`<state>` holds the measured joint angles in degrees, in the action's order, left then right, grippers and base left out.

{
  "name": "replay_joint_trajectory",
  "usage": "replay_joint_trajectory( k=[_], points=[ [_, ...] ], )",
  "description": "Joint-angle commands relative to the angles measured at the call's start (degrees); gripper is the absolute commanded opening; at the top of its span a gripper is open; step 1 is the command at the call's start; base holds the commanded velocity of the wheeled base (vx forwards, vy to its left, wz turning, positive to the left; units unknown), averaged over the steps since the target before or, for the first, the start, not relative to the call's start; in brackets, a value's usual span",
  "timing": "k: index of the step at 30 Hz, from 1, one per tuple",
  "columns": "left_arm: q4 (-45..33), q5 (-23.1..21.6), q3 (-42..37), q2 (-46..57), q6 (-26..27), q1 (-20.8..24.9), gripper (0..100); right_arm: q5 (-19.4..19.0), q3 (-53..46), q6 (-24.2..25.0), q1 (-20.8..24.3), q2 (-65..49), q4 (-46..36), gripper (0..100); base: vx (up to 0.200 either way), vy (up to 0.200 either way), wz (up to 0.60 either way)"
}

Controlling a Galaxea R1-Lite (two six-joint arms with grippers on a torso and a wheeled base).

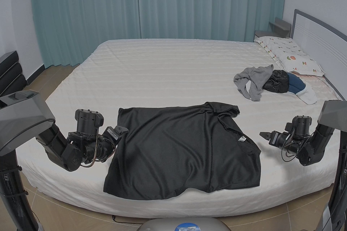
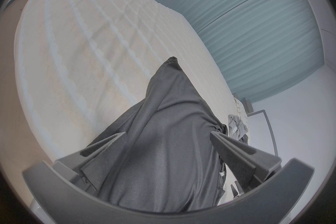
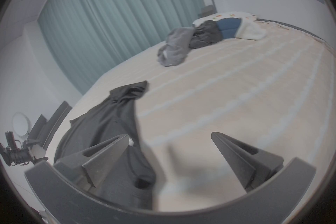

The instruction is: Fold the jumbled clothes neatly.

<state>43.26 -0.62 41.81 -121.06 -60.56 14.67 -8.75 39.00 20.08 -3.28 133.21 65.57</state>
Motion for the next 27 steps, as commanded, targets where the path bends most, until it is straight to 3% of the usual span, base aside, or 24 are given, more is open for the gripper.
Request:
replay_joint_trajectory(
  k=[1,5,8,12,17,27],
  points=[
    [0.07,0.18,0.46,-0.31,-0.17,-0.51,100,0.4,7.76,0.84,7.67,0.56,-3.43,100,0.0,0.0,0.0],
    [0.07,-0.61,0.46,-0.49,-0.26,-1.57,100,4.09,16.11,0.75,13.39,1.71,-13.98,100,0.0,0.0,0.0],
    [0.07,-0.7,0.46,-0.58,-0.26,-1.83,100,6.38,21.82,-0.21,15.14,4.17,-17.67,100,0.133,0.0,0.0],
    [0.07,-0.7,0.37,-0.84,-0.26,-1.66,100,7.79,25.69,-2.41,15.85,7.07,-20.31,100,0.2,0.0,0.0],
    [0.07,-0.7,0.37,-1.72,-0.17,-1.31,100,10.07,30.88,-6.98,15.85,10.76,-22.77,100,0.0,0.0,0.0],
    [0.07,-0.61,0.9,-2.69,-0.17,-1.22,100,10.25,37.82,-11.11,15.76,14.19,-29.8,100,0.0,0.0,0.0]
  ],
)
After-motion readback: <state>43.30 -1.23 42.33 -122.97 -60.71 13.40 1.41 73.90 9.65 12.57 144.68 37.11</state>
